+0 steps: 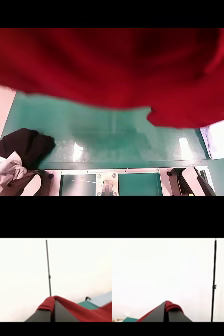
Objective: Fold the shirts.
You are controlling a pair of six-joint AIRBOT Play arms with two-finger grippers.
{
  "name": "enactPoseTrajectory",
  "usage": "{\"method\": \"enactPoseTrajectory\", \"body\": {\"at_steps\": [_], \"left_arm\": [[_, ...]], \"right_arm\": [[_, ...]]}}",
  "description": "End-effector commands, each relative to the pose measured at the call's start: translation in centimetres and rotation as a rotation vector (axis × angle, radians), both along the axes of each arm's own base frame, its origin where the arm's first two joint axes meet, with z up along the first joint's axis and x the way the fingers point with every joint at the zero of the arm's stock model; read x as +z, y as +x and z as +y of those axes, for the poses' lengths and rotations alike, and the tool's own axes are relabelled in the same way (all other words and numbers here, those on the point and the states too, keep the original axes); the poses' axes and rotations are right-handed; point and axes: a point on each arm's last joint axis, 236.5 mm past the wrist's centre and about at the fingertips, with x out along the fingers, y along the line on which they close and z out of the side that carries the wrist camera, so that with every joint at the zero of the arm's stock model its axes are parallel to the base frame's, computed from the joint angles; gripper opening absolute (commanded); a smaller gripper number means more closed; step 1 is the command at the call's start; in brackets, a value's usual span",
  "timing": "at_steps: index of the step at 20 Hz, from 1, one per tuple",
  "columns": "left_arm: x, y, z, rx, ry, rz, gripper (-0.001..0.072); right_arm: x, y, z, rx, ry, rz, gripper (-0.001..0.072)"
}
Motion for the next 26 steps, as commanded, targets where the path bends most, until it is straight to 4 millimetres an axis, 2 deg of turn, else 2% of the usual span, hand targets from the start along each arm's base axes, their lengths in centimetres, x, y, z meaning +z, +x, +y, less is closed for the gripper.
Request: {"method": "enactPoseTrajectory", "body": {"at_steps": [1, 3, 4, 5, 7, 9, 11, 13, 14, 16, 18, 20, 22, 26], "left_arm": [[-5.7, 3.9, 1.7, 0.039, -0.015, 0.205, 0.0022], [-11.8, 8.1, 2.9, 0.033, -0.048, 0.374, 0.0023], [-15.2, 10.2, 3.1, 0.013, -0.058, 0.452, 0.0023], [-19.0, 12.4, 3.0, -0.03, -0.082, 0.536, 0.0023], [-26.3, 16.3, 2.1, -0.106, -0.127, 0.67, 0.0023], [-35.5, 20.4, 0.9, -0.134, -0.133, 0.822, 0.0023], [-43.8, 23.8, 0.7, -0.126, -0.154, 0.975, 0.0023], [-50.1, 27.0, 1.8, -0.069, -0.217, 1.068, 0.0023], [-52.6, 28.1, 2.4, -0.044, -0.226, 1.097, 0.0022], [-56.1, 29.8, 2.8, -0.033, -0.23, 1.141, 0.0022], [-57.7, 31.3, 2.9, -0.033, -0.243, 1.155, 0.0023], [-58.1, 32.9, 3.2, -0.028, -0.245, 1.143, 0.0023], [-57.5, 34.1, 3.4, -0.028, -0.244, 1.118, 0.0022], [-55.5, 35.8, 3.8, -0.01, -0.259, 1.065, 0.0022]], "right_arm": [[-1.4, 0.9, -1.4, -0.003, 0.05, 0.061, 0.0019], [-4.6, 3.3, -2.8, 0.076, 0.144, 0.158, 0.0018], [-7.2, 5.2, -3.7, 0.093, 0.179, 0.223, 0.0019], [-10.5, 7.6, -4.5, 0.097, 0.209, 0.303, 0.0019], [-19.8, 13.2, -4.9, 0.081, 0.265, 0.5, 0.0019], [-29.9, 18.3, -4.5, 0.038, 0.298, 0.66, 0.0018], [-39.3, 22.8, -5.2, -0.044, 0.382, 0.769, 0.0018], [-47.0, 25.7, -6.5, -0.096, 0.457, 0.889, 0.0018], [-50.2, 26.7, -7.1, -0.107, 0.491, 0.947, 0.0017], [-55.1, 28.5, -8.1, -0.12, 0.531, 1.029, 0.0016], [-57.5, 30.5, -8.9, -0.123, 0.54, 1.057, 0.0016], [-58.1, 32.4, -9.4, -0.119, 0.538, 1.05, 0.0017], [-57.4, 34.0, -9.8, -0.104, 0.529, 1.028, 0.0017], [-53.4, 35.9, -11.1, -0.099, 0.506, 0.938, 0.0017]]}}
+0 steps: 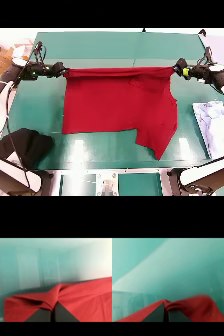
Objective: Fold the shirts.
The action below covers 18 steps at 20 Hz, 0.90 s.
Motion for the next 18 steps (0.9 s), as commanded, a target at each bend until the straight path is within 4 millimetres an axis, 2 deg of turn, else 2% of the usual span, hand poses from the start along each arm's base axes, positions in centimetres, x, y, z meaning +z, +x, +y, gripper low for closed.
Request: {"method": "enactPoseTrajectory", "body": {"at_steps": [1, 4, 6, 8, 10, 12, 14, 16, 18], "left_arm": [[1.1, 1.5, 0.3, 0.021, -0.005, -0.035, 0.0022], [2.5, 2.1, 0.1, 0.032, -0.036, -0.062, 0.0022], [2.5, 2.1, 0.1, 0.023, -0.031, -0.066, 0.0023], [2.0, 1.2, -0.5, -0.017, -0.026, -0.039, 0.0022], [0.7, -0.9, -1.2, -0.104, 0.006, 0.028, 0.0022], [-1.0, -3.7, -1.5, -0.181, 0.036, 0.141, 0.0022], [-2.9, -6.5, -0.8, -0.227, 0.088, 0.269, 0.0022], [-4.5, -8.8, 0.4, -0.248, 0.152, 0.382, 0.0022], [-5.3, -10.0, 0.9, -0.255, 0.177, 0.435, 0.0022]], "right_arm": [[2.3, 1.6, -0.9, 0.006, -0.018, -0.054, 0.0017], [3.1, 1.7, -0.6, 0.024, -0.019, -0.064, 0.0017], [2.9, 1.5, -0.3, 0.038, -0.017, -0.054, 0.0017], [2.1, 0.7, 0.1, 0.081, -0.034, -0.017, 0.0017], [0.3, -1.4, 0.5, 0.159, -0.066, 0.074, 0.0016], [-2.2, -4.5, 0.1, 0.212, -0.093, 0.222, 0.0015], [-4.0, -7.4, -0.9, 0.252, -0.146, 0.353, 0.0015], [-4.9, -9.7, -1.6, 0.285, -0.201, 0.434, 0.0014], [-5.9, -11.2, -1.6, 0.297, -0.213, 0.481, 0.0014]]}}
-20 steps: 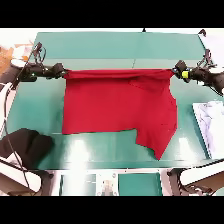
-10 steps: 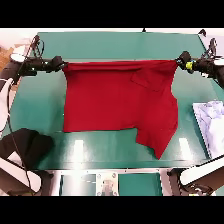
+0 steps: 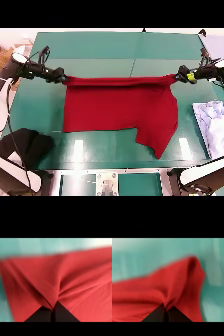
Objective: Fold the shirts.
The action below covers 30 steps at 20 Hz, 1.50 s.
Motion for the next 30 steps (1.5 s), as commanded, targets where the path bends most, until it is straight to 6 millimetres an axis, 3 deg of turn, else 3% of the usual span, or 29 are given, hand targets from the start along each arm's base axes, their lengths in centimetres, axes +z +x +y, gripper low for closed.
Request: {"method": "enactPoseTrajectory", "body": {"at_steps": [1, 7, 12, 13, 14, 15, 16, 19, 22, 25, 27, 30], "left_arm": [[-2.4, -3.5, 1.3, -0.037, 0.082, 0.152, 0.0022], [-5.3, -3.3, 1.6, 0.031, 0.083, 0.153, 0.0022], [-6.4, -3.9, 0.3, 0.012, 0.068, 0.179, 0.0023], [-6.5, -4.0, 0.0, 0.004, 0.073, 0.181, 0.0024], [-6.3, -4.2, -0.1, -0.003, 0.066, 0.19, 0.0161], [-5.9, -4.7, 0.0, 0.007, 0.06, 0.226, 0.0429], [-5.2, -5.3, 0.4, 0.019, 0.054, 0.272, 0.0432], [-2.5, -8.6, 2.2, 0.015, 0.034, 0.41, 0.0432], [-0.9, -12.1, 4.1, 0.067, 0.068, 0.458, 0.0431], [-0.2, -16.1, 4.3, 0.149, 0.097, 0.407, 0.0431], [-0.8, -19.5, 3.7, 0.221, 0.104, 0.368, 0.0432], [-2.4, -24.2, 1.9, 0.344, 0.052, 0.324, 0.0433]], "right_arm": [[-2.7, -4.2, -0.6, 0.041, -0.056, 0.152, 0.0015], [-6.7, -6.8, 0.5, 0.023, -0.013, 0.235, 0.0015], [-6.7, -6.7, 0.8, 0.017, 0.004, 0.231, 0.0018], [-6.6, -6.7, 1.1, 0.015, 0.017, 0.231, 0.0057], [-6.4, -6.8, 1.1, 0.006, 0.023, 0.238, 0.0218], [-5.9, -7.0, 1.1, 0.009, 0.027, 0.242, 0.0315], [-5.0, -7.3, 0.7, 0.011, 0.03, 0.242, 0.0321], [-1.5, -9.2, -1.1, -0.021, 0.035, 0.223, 0.0321], [-0.1, -13.7, -2.5, -0.079, 0.043, 0.226, 0.0321], [-1.3, -19.7, -3.3, -0.187, 0.071, 0.255, 0.0322], [-2.5, -23.4, -3.4, -0.283, 0.095, 0.271, 0.0322], [-3.4, -26.1, -2.6, -0.442, 0.135, 0.226, 0.0321]]}}
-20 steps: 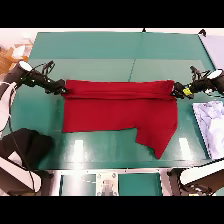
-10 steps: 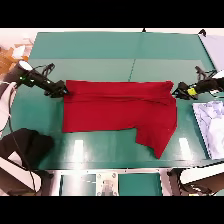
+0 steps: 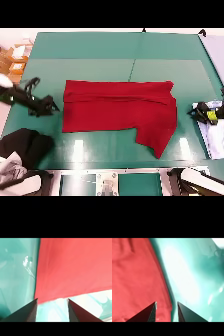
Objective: Fold the shirts.
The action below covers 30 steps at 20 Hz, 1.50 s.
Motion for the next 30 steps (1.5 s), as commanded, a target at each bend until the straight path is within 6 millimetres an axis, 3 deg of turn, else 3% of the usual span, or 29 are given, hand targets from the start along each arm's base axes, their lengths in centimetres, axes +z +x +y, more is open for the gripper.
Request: {"method": "enactPoseTrajectory", "body": {"at_steps": [1, 3, 6, 8, 11, 13, 17, 19, 21, 24, 26, 30], "left_arm": [[-2.2, -4.6, -1.7, 0.162, -0.02, -0.089, 0.0433], [-3.2, -5.0, -3.2, 0.247, -0.079, -0.141, 0.0433], [-4.5, -3.7, -6.1, 0.317, -0.148, -0.215, 0.0435], [-5.0, -2.6, -6.8, 0.347, -0.112, -0.286, 0.0562], [-5.1, -3.1, -8.1, 0.34, -0.125, -0.267, 0.0563], [-5.0, -3.9, -8.6, 0.311, -0.139, -0.235, 0.0563], [-3.2, -3.5, -7.7, 0.236, -0.122, -0.225, 0.0563], [-2.4, -4.9, -6.4, 0.154, -0.085, -0.158, 0.0562], [-3.4, -7.8, -5.5, 0.118, -0.048, -0.041, 0.0563], [-5.6, -9.9, -6.7, 0.198, -0.11, 0.042, 0.0563], [-6.5, -8.9, -8.0, 0.263, -0.154, -0.011, 0.0563], [-6.3, -4.2, -8.4, 0.398, -0.115, -0.207, 0.0562]], "right_arm": [[-1.6, -3.8, 1.2, -0.164, 0.013, -0.027, 0.0322], [-2.7, -5.2, 2.6, -0.191, 0.031, -0.006, 0.0366], [-4.3, -6.2, 5.2, -0.218, 0.116, 0.018, 0.0404], [-4.9, -6.4, 7.3, -0.215, 0.181, 0.023, 0.041], [-6.0, -7.4, 9.8, -0.169, 0.22, 0.058, 0.0414], [-6.4, -7.7, 10.3, -0.159, 0.223, 0.067, 0.044], [-6.4, -7.6, 10.3, -0.157, 0.22, 0.066, 0.044], [-6.3, -7.5, 10.5, -0.157, 0.225, 0.062, 0.0439], [-6.0, -7.0, 11.3, -0.14, 0.242, 0.051, 0.044], [-6.0, -7.0, 12.3, -0.097, 0.244, 0.053, 0.0439], [-6.0, -7.0, 12.3, -0.096, 0.245, 0.054, 0.044], [-6.0, -7.1, 12.4, -0.095, 0.246, 0.056, 0.0439]]}}
